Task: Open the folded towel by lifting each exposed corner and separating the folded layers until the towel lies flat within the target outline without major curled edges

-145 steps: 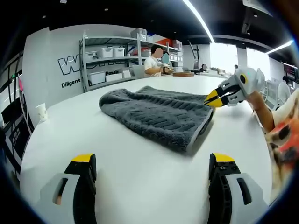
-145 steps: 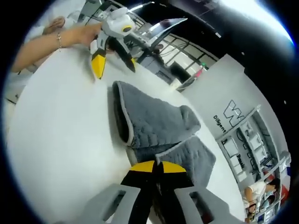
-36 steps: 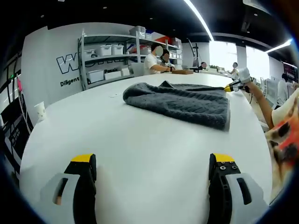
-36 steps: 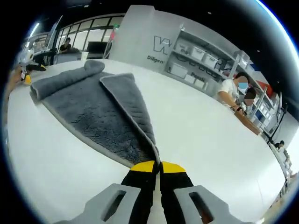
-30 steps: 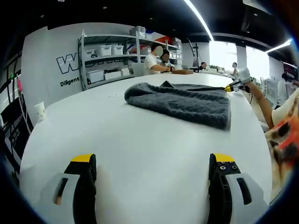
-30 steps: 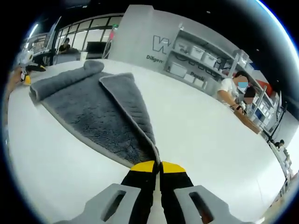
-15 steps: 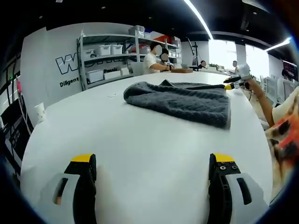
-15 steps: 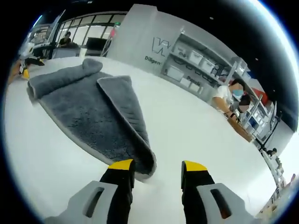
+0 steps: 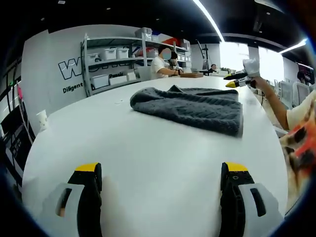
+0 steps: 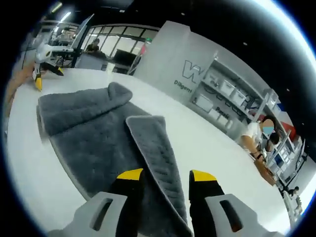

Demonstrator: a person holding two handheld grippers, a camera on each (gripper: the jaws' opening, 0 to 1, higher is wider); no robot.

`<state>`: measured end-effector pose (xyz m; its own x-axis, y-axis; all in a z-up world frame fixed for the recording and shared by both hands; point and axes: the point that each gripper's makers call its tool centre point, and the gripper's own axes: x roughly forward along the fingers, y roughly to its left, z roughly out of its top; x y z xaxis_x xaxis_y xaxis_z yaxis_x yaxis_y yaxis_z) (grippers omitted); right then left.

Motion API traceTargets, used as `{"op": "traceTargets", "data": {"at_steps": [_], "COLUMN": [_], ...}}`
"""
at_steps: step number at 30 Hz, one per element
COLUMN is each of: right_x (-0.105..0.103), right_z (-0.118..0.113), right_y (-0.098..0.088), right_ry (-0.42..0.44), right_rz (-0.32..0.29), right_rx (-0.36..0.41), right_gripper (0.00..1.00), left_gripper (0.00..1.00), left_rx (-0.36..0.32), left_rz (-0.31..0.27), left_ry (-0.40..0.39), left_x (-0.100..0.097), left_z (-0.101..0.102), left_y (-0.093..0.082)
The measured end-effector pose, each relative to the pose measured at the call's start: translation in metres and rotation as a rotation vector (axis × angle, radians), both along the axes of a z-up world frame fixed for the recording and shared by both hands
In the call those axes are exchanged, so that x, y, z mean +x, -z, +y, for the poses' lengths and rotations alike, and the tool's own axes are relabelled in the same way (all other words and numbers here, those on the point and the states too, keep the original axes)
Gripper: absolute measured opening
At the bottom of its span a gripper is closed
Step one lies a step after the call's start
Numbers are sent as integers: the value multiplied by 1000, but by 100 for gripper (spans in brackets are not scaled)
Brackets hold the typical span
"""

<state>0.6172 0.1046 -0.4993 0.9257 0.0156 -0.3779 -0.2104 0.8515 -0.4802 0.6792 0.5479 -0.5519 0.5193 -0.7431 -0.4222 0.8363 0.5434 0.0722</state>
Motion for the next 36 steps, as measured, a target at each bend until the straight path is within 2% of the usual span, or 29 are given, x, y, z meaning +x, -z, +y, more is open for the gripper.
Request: {"op": "traceTargets", "data": {"at_steps": [2, 6, 7, 11, 20, 25, 29, 33, 36], "right_x": [12, 31, 38, 52, 55, 55, 55, 61, 66], "right_z": [11, 21, 23, 24, 24, 23, 22, 9, -11], "right_y": [3, 12, 20, 37, 60, 57, 47, 25, 7], "right_ry": [-36, -73, -81, -94, -93, -88, -86, -49, 7], "right_rz": [12, 54, 86, 139, 209, 204, 185, 127, 85], "right_rx": [-3, -11, -27, -34, -23, -11, -12, -11, 1], "right_gripper": [22, 21, 21, 13, 0, 0, 0, 0, 0], "left_gripper": [100, 100, 100, 100, 100, 100, 100, 100, 100], "left_rx": [0, 1, 1, 3, 5, 5, 6, 10, 13], "left_rz": [0, -1, -1, 0, -3, -7, -8, -2, 1], "left_ry": [1, 0, 0, 0, 3, 3, 3, -1, -2], "left_x": [0, 1, 1, 0, -1, -1, -1, -1, -1], "left_z": [0, 0, 1, 0, -1, 0, 0, 0, 0], "left_y": [0, 0, 0, 0, 0, -1, -1, 1, 2]}}
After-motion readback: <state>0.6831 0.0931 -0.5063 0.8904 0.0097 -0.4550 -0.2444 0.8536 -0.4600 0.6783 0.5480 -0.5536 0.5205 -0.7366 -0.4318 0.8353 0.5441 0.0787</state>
